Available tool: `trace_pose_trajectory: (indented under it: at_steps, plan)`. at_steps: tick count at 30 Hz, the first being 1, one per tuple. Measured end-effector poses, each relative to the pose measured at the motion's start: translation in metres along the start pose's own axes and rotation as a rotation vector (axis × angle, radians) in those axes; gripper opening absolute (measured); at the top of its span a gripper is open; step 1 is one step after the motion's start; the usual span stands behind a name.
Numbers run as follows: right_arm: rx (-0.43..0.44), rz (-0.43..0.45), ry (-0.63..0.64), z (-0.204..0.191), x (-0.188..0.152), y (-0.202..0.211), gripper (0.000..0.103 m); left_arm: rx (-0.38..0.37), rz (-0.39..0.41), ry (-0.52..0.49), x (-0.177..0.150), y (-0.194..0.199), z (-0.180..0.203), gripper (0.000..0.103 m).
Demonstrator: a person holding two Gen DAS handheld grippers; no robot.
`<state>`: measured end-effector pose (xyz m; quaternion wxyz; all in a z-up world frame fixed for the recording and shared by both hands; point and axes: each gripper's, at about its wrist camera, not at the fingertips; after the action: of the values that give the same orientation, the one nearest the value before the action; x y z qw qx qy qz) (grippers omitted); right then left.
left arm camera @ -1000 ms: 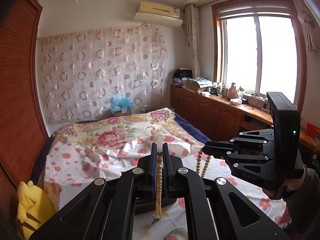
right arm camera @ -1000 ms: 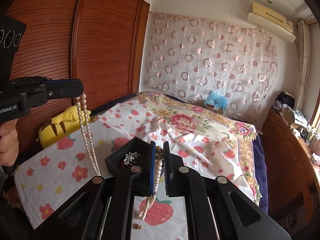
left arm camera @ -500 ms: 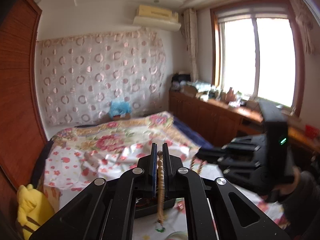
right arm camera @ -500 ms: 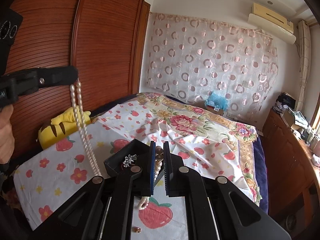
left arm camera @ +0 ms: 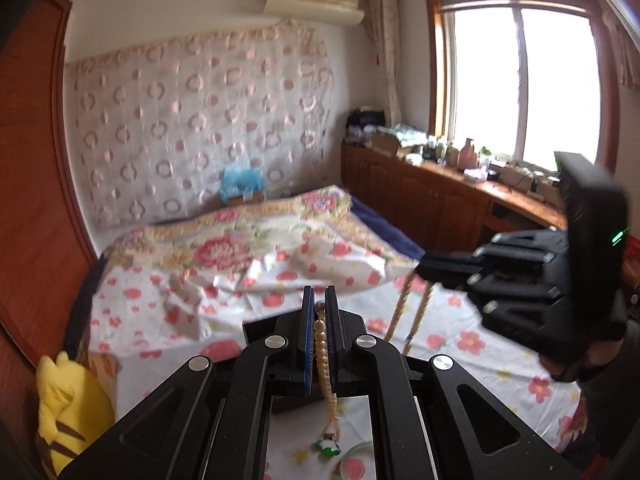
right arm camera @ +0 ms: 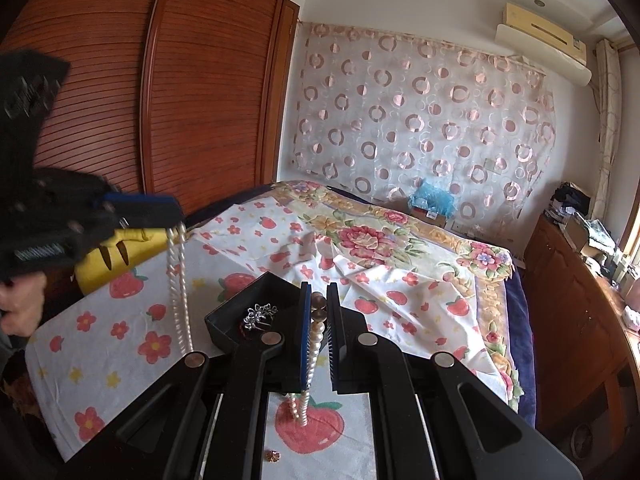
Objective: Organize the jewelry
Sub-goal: 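Lift the pearl necklace with both grippers and carry it over the black box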
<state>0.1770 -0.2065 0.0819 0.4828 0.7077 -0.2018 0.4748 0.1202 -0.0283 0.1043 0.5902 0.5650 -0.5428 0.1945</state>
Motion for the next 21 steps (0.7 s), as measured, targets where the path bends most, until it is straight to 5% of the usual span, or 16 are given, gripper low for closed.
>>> trace_pose_trajectory:
  at_steps: [14,17,21]
  plan:
    - [0.0,0.002,0.001,0.002,0.0,0.001,0.008,0.043,0.125,0.02,0.027,0.04,-0.012,0.005]
    - [0.0,-0.002,-0.002,0.002,0.0,0.001,0.008,0.029,0.043,0.014,0.01,0.017,-0.008,0.005]
    - [-0.002,-0.005,-0.003,0.004,0.001,0.004,0.008,-0.034,-0.2,-0.017,-0.038,-0.046,0.007,0.005]
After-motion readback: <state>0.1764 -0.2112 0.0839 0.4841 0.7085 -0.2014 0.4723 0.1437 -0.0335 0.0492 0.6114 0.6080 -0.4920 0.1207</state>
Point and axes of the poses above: each gripper's, at about its wrist camera, not at the fingertips, and y roughly against the way its jaws point, z to its right, x to its top, and after that the axes turned 14 degrees about -y, right-handed
